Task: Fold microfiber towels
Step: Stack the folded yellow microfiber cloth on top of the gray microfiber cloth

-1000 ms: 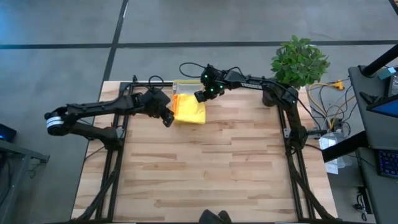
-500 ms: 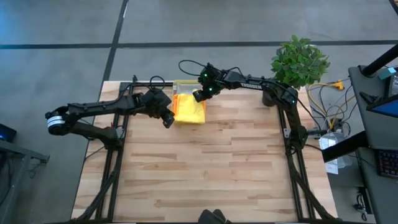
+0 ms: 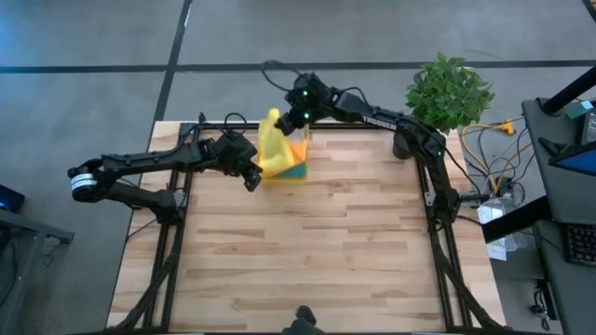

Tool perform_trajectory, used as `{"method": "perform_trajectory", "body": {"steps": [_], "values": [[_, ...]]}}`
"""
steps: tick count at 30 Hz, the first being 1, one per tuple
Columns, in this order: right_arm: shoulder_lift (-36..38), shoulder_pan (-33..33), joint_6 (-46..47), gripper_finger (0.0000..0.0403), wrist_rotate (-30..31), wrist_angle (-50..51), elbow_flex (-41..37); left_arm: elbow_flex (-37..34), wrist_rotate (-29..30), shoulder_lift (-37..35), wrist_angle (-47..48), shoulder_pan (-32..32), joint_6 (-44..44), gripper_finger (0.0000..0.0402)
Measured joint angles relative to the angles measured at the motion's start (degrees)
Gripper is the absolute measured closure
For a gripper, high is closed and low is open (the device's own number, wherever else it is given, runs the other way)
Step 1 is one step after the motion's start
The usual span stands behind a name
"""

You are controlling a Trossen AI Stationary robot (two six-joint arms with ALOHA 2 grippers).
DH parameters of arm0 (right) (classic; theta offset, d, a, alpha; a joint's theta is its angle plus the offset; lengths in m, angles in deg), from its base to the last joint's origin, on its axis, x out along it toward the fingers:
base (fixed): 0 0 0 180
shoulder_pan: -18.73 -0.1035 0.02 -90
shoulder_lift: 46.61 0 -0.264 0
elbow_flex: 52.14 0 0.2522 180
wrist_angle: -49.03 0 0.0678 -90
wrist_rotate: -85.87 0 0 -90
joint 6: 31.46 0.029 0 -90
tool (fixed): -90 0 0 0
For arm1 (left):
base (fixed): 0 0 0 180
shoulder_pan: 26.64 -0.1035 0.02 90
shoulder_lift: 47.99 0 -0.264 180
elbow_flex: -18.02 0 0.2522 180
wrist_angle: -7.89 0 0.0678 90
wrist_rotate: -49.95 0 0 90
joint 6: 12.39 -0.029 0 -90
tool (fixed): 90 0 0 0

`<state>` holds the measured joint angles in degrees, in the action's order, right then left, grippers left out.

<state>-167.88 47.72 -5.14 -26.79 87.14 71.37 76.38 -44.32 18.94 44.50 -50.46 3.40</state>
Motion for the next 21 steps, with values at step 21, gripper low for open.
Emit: {"method": "perform_trajectory", "body": {"steps": [21], "values": [[0.0,-1.3,0.2,0.0394,6.0,-1.8,-3.8,0.0,5.0,-4.2,0.3,-1.0,-2.7,0.0402]]}}
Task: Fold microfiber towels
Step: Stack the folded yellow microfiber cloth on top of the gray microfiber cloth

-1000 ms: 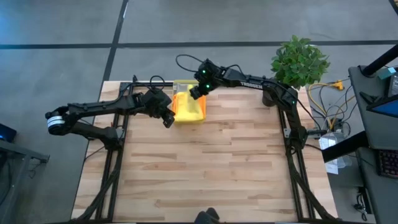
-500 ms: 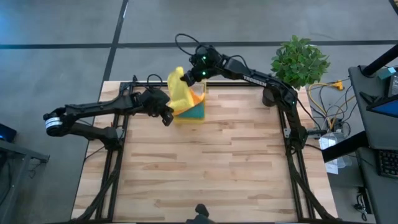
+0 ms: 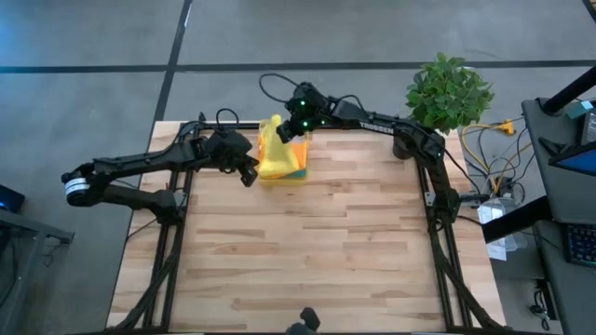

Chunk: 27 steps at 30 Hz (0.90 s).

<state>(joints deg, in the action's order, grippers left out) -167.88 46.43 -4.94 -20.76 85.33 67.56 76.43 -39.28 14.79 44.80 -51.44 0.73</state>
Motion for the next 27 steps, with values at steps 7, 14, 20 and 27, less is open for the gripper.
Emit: {"method": "perform_trajectory", "body": {"steps": [7,14,20,27], "values": [[0.0,-0.1,1.3,0.0394,0.2,-2.0,-8.7,0.0,-0.2,0.0,0.0,0.0,0.0,0.0402],[0.0,-0.2,3.5,0.0394,3.5,-1.4,-12.9,0.0,-0.4,0.0,0.0,0.0,0.1,0.0402],[0.0,-0.2,3.5,0.0382,4.8,0.1,-12.9,0.0,-1.6,0.0,-0.2,0.0,0.1,0.0402],[0.1,-0.2,2.8,0.0315,4.8,2.7,-10.5,0.0,-10.7,5.2,-8.9,0.0,-0.5,0.0402]]}}
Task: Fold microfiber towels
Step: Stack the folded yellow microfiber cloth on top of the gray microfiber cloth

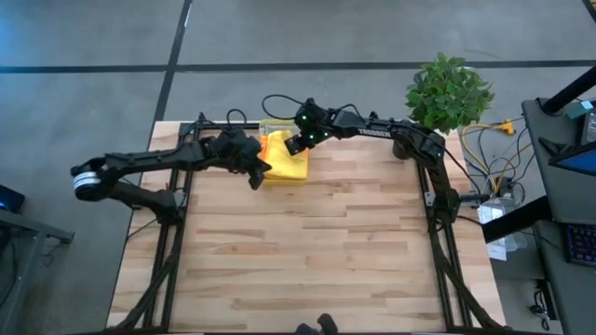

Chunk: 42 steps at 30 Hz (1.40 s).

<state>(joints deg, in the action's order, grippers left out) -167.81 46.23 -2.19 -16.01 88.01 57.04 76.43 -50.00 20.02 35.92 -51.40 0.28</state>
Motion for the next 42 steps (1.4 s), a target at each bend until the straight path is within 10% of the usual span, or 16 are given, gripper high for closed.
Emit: {"method": "perform_trajectory", "body": {"steps": [13,30,42], "values": [[2.2,-0.1,-7.1,0.0233,4.4,12.1,6.7,2.4,3.2,19.0,-6.2,0.0,1.6,0.0402],[-3.5,0.3,-11.2,0.038,3.6,11.5,7.5,1.6,3.7,9.7,-4.6,1.6,6.5,0.0402],[-3.3,0.9,-13.3,0.0394,7.5,10.3,8.9,1.6,4.1,11.5,-4.2,-0.5,2.1,0.0402]]}}
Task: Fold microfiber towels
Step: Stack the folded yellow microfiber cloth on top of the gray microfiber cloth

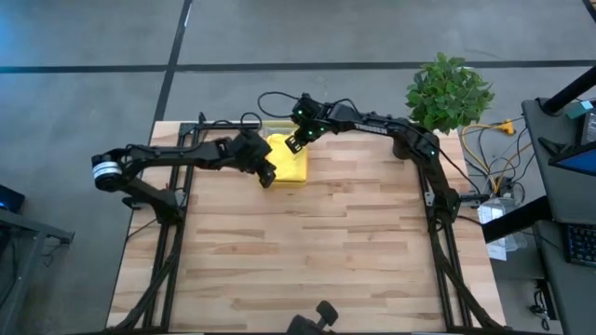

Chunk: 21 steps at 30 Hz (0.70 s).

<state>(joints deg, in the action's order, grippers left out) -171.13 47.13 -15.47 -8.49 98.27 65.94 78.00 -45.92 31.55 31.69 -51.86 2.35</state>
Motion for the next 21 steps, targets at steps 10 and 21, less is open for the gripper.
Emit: {"method": "perform_trajectory", "body": {"steps": [10,21], "values": [[-0.8,3.4,2.4,0.0394,3.0,4.1,0.3,-0.3,-0.7,3.8,8.7,0.5,1.4,0.0402],[6.5,2.7,-0.3,0.0394,-4.1,4.9,0.5,0.3,2.1,-2.9,4.1,0.0,0.5,0.0402]]}}
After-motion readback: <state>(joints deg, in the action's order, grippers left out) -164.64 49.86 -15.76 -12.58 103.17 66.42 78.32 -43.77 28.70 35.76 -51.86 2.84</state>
